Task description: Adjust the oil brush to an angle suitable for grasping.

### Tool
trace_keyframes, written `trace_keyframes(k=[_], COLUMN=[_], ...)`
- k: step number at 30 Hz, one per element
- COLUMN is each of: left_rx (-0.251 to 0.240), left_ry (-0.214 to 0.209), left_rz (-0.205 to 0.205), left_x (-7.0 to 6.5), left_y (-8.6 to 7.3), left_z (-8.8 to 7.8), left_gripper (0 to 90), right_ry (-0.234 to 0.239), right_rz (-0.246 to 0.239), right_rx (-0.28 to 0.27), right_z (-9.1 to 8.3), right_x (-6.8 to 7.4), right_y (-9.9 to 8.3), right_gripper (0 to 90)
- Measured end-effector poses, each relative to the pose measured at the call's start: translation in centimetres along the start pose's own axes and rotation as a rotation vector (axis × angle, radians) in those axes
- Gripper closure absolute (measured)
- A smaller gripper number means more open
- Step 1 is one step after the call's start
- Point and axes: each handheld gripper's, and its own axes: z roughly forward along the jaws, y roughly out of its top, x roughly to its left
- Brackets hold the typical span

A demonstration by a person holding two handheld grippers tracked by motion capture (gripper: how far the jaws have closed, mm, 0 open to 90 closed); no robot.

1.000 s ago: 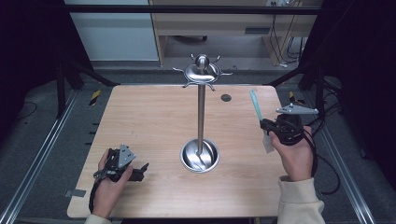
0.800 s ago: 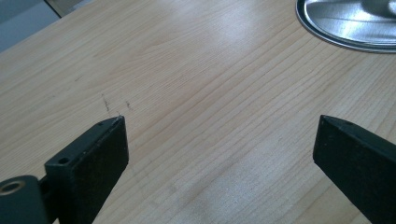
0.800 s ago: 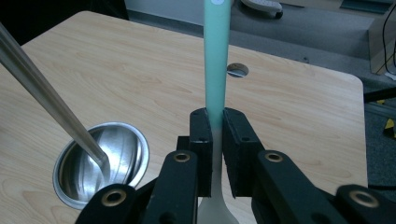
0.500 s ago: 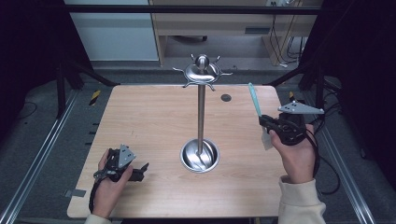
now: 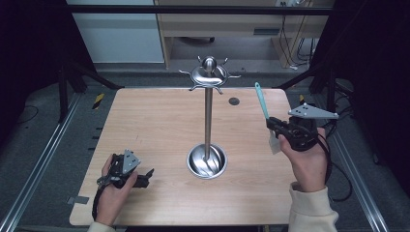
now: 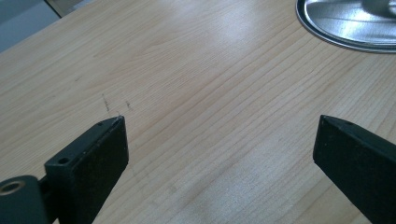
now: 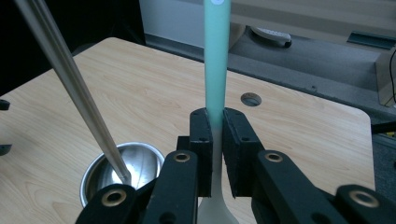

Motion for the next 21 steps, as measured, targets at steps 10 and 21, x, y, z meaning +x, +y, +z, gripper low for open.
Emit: trace_keyframes(k=[10, 21], left_rx=[0.004, 0.000], left_ry=[0.003, 0.001], left_rz=[0.005, 0.000], left_x=[0.0, 0.1], left_y=[0.0, 0.0], left_z=[-0.1, -0.1], left_gripper=[2.8, 2.8], right_ry=[0.025, 0.041], right_rz=[-0.012, -0.024], right_rx=[-0.031, -0.065], right_z=[-0.9, -1.8], right_x=[0.6, 1.2], right_y=[0.6, 1.2], right_gripper=[82.9, 82.9])
